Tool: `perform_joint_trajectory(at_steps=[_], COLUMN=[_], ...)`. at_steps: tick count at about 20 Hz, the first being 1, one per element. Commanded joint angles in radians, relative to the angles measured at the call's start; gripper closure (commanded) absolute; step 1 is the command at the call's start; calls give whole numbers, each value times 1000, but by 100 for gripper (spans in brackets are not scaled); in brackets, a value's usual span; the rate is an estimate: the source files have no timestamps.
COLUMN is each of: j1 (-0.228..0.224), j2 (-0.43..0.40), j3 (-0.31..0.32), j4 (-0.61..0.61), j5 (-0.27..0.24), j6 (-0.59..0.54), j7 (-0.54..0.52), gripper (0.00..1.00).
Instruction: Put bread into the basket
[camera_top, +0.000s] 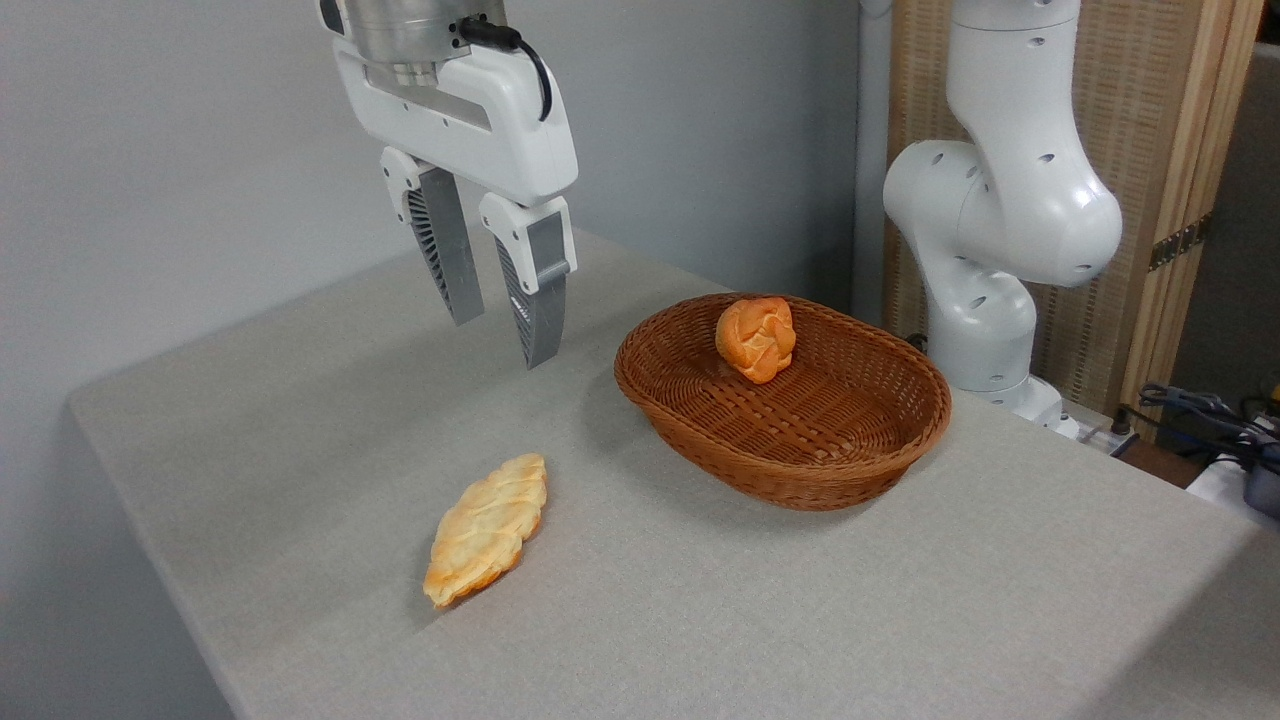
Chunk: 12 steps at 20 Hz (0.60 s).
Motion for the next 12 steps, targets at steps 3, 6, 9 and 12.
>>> perform_joint_trajectory(at_steps=[3, 6, 9, 12], j1=[0, -12, -15, -66], j2=[-6, -6, -6, -6], j3=[-8, -17, -34, -33], j4=[-71, -119, -148, -243], j5=[-21, -19, -12, 2], j6=[174, 219, 237, 338], j7=[-289, -328, -329, -364], gripper=[0, 0, 0, 0])
